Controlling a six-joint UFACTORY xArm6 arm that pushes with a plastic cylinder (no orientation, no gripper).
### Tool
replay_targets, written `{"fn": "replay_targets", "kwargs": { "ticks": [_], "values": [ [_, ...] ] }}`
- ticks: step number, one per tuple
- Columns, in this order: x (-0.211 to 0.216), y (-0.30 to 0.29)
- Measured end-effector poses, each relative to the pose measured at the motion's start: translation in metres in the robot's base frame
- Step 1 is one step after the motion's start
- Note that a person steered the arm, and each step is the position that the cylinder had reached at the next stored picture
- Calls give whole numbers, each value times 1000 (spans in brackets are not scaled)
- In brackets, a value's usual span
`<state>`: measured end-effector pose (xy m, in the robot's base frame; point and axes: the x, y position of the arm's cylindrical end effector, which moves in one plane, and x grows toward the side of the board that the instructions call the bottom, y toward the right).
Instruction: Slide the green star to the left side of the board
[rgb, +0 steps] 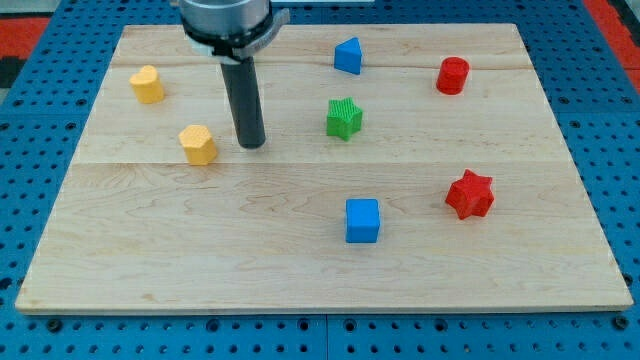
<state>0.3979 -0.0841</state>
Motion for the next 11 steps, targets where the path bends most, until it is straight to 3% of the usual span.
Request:
{"fn": "replay_targets", "kwargs": {
  "ticks": [1,2,4,6,8,10,11],
  "values": [
    [-33,8],
    [-62,54],
    [-149,44],
    [-163,-49],
    [-124,-27],
    [-157,-71],
    [-153,-59]
  ]
}}
